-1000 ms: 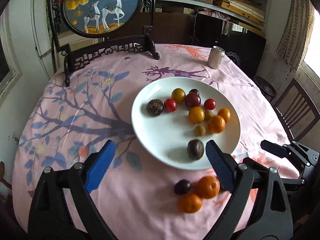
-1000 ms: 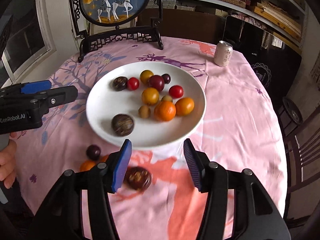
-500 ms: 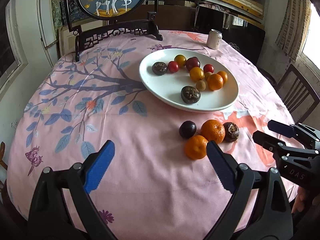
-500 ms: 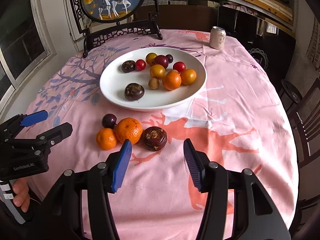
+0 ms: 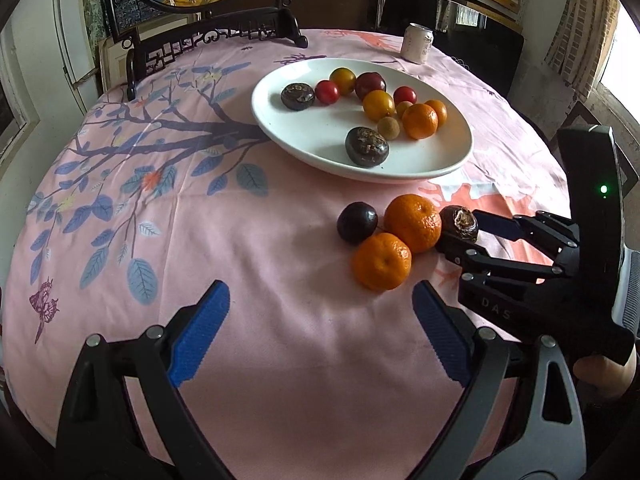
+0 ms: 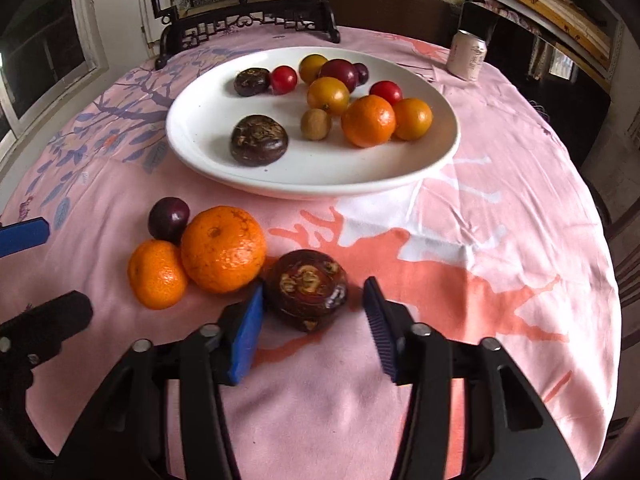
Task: Organize fruits
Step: 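Grasp a mangosteen with the right tool while the left tool grasps a mandarin, then carry the mangosteen and mandarin over the plate and open both tools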
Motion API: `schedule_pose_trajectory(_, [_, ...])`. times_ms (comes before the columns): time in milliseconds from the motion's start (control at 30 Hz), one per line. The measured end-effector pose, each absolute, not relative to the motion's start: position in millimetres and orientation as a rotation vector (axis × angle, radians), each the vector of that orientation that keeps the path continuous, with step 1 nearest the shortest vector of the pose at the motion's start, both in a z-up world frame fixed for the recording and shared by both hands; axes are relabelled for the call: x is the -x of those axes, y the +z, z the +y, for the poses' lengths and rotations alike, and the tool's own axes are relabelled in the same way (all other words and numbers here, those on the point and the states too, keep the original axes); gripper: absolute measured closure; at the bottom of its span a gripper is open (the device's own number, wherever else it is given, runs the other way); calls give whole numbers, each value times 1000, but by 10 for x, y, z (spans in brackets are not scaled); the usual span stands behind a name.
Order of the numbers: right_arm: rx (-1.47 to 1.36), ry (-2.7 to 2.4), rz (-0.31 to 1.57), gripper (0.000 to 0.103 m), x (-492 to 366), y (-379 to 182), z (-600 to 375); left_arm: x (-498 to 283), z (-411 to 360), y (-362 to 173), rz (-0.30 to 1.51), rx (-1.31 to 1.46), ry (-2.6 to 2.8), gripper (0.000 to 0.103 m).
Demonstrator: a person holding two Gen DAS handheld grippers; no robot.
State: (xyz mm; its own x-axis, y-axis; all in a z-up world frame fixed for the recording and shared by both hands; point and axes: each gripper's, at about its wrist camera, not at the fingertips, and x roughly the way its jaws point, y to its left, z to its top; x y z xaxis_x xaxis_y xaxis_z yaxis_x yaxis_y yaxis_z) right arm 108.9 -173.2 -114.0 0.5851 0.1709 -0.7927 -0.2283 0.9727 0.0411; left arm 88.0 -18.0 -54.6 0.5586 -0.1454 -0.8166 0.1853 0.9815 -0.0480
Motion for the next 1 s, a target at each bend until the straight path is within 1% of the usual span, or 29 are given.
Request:
schedule_pose_trajectory(267, [10, 134, 904, 63, -861, -969, -2026, -987, -370, -711, 1003, -52, -232, 9])
schedule_pose_trajectory(300, [3, 126, 905, 63, -838, -964, -2063, -1000, -407, -723, 1000, -60, -232, 9])
schedule_pose_trajectory(367, [-22, 121, 914, 63, -802, -977, -2118, -1026, -475, -741, 988, -78, -226, 15])
schedule_pose_trajectory(400, [-33, 122, 919, 63, -787, -985, -2135, -1045, -504, -750, 986, -84, -227, 22])
schedule_pose_trajectory(433, [-43, 123, 920, 63, -770, -988, -2144, -1073, -529, -767, 990, -86, -229, 32])
schedule_pose_trajectory(467, [-49, 126, 920, 63, -757, -987, -2148, -1109, -550, -793, 1003, -84, -233, 37])
schedule_pose_trajectory(500, [-51, 127, 919, 63, -744, -980, -2147, -1142, -565, -827, 1019, -82, -238, 49])
schedule_pose_trajectory(533, [-52, 127, 916, 63, -732, -973, -2143, -1173, -577, -861, 1036, -76, -249, 54])
schedule_pose_trajectory(567, [-53, 131, 914, 63, -727, -961, -2133, -1172, -590, -860, 1023, -84, -243, 54])
schedule_pose_trajectory(600, [-56, 134, 912, 63, -723, -948, -2128, -1166, -601, -850, 1016, -87, -252, 65])
schedule_pose_trajectory(733, [-61, 140, 905, 63, -712, -899, -2110, -1107, -553, -778, 1001, -63, -262, 65])
schedule_pose_trajectory(1000, [-59, 157, 884, 63, -666, -760, -2014, -1000, -261, -385, 922, -18, -240, 65])
